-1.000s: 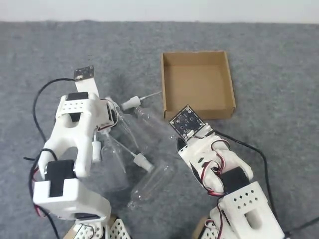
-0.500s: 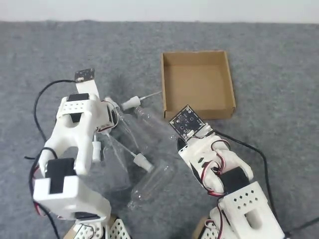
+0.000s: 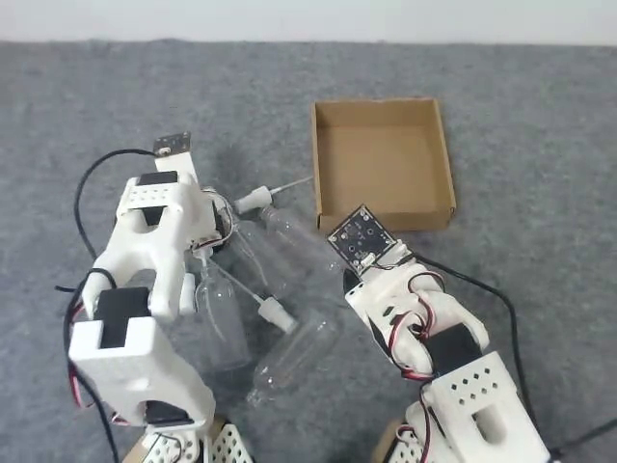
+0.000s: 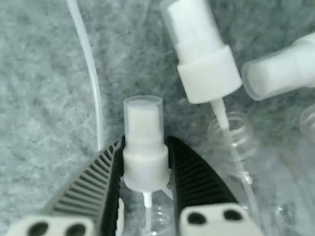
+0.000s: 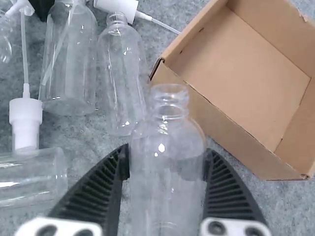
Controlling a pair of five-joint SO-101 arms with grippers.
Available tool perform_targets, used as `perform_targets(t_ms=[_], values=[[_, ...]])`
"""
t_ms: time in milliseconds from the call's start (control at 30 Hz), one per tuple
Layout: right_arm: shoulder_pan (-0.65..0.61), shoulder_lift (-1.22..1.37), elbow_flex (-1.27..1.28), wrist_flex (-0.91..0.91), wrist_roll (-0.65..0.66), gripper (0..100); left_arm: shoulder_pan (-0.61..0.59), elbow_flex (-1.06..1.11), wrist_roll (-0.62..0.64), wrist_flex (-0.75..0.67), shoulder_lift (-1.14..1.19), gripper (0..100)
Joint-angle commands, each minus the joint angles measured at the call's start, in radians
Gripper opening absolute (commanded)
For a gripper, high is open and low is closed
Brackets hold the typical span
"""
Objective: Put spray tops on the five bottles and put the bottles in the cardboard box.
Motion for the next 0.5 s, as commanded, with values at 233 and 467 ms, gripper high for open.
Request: perform_targets(t_ms=[233, 467], values=[[0.013, -0.035, -0.014, -0.021, -0.002, 11.6, -0.005, 0.116, 0.005, -0.107, -0.230, 1], [0.013, -0.035, -0.014, -0.021, -0.002, 11.6, -0.005, 0.275, 0.006, -0.198, -0.482, 1]])
